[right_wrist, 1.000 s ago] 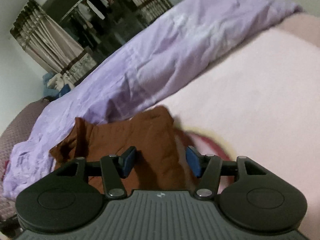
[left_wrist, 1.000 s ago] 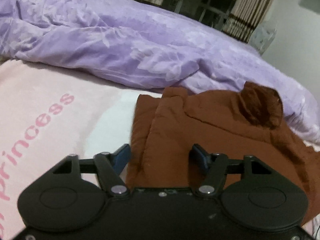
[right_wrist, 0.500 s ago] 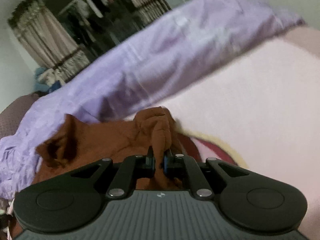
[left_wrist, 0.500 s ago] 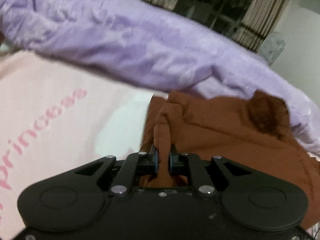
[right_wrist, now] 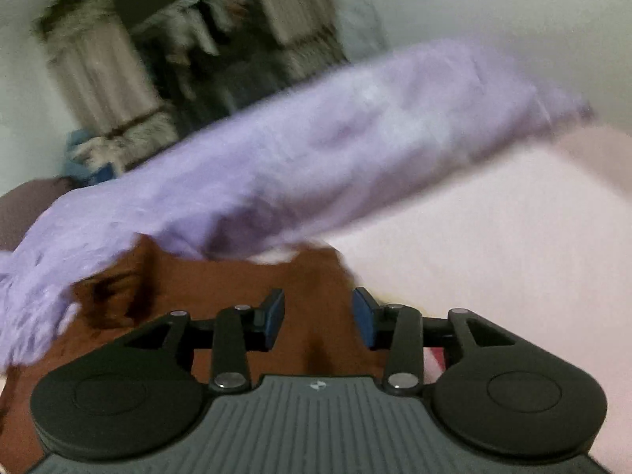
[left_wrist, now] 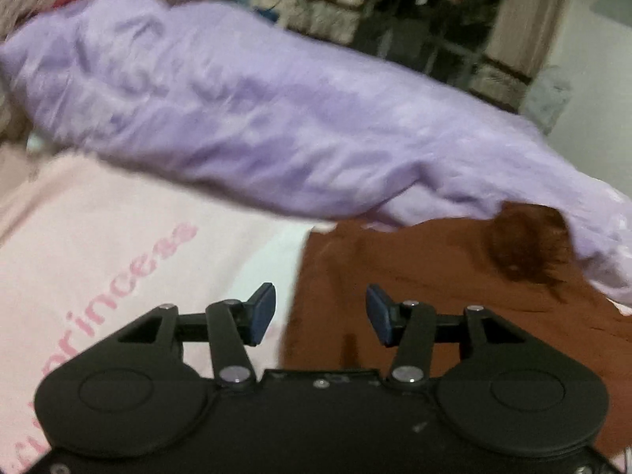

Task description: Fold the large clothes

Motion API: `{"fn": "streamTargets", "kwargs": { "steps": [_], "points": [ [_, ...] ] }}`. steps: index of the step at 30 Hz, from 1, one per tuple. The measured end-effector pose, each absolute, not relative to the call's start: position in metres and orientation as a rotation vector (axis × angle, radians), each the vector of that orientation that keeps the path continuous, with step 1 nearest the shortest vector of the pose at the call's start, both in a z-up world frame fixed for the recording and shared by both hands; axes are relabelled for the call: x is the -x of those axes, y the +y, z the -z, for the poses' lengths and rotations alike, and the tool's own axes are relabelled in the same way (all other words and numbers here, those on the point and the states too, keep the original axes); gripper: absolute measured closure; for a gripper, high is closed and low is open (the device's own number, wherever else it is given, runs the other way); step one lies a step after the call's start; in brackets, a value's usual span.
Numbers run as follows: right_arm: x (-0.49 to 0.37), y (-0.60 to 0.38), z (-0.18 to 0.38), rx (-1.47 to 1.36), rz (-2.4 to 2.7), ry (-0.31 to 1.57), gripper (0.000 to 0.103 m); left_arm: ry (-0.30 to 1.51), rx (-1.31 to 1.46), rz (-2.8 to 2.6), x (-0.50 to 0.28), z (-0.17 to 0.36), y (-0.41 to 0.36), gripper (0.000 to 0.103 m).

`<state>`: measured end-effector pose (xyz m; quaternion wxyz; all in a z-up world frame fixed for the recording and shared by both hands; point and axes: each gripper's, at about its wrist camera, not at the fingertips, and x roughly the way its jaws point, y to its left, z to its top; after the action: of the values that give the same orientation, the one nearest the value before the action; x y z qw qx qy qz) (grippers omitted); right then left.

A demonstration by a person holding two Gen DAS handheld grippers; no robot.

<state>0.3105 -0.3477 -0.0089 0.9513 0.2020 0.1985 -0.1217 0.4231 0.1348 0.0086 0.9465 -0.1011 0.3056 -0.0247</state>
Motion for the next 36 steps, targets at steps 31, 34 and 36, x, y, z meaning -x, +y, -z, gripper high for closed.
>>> {"fn": "streamTargets", "kwargs": {
  "steps": [31,34,36],
  "points": [
    [-0.317,-0.153,0.058,-0.200,-0.031,0.523,0.092,0.667,0.002,0.332,-0.388,0.051,-0.046,0.048],
    [-0.300,-0.163,0.045,-0.209,-0.001,0.490,0.089,0.638,-0.020,0.298,-0.378,0.037,-0.031,0.047],
    [-0.290,-0.174,0.039,-0.177,0.032,0.470,0.089,0.635,-0.031,0.246,-0.375,0.034,-0.014,0.048]
  ]
}}
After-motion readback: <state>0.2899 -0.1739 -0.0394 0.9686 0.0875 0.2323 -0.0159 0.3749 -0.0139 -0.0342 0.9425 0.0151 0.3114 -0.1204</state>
